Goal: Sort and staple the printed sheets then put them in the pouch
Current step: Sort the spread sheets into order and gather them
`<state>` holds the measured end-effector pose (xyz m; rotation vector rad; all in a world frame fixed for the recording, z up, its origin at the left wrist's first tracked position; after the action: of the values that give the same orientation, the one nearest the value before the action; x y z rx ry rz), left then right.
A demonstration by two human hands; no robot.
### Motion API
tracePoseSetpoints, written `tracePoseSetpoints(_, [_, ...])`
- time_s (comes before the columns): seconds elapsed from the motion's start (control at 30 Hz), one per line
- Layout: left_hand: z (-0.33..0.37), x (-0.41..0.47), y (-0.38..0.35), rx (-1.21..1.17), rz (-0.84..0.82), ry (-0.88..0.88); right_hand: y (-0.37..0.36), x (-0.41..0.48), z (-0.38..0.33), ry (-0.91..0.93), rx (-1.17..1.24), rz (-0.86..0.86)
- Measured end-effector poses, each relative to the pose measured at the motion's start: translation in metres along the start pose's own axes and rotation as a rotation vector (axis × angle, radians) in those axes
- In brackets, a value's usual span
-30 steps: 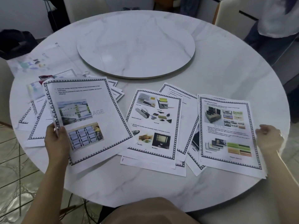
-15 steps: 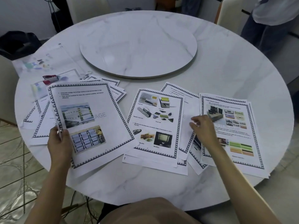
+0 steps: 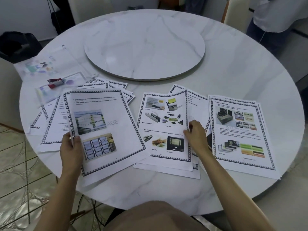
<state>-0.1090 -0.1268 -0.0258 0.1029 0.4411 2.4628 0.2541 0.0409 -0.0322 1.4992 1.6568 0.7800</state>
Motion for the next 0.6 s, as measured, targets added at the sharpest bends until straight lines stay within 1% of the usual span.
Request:
tracePoseSetpoints(0.17, [0.008, 0.009, -0.001, -0.004, -0.077, -0.028, 0.025, -0.014, -0.009, -0.054, 0.222, 0.12])
tracePoseSetpoints(0.4, [0.009, 0.018, -0.005, -0.01, -0.207, -0.005, 0.072, -0.022, 0.011, -0.171, 0.434, 0.264])
tracePoseSetpoints(0.6, [0.003, 0.025, -0.011, -0.049, -0.298, 0.017, 0.088, -0.034, 0.019, -0.193, 0.625, 0.313])
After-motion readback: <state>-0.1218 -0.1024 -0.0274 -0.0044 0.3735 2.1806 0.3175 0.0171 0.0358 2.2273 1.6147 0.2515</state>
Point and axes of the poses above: each hand's wrist, its own x-axis towards the middle knuckle, its own y-axis out of the back of the hand, z = x × y, the point moved 5 cm from there along x, towards the middle knuckle, and after that the axes turned 5 degrees about -x, right-handed, at the moved point
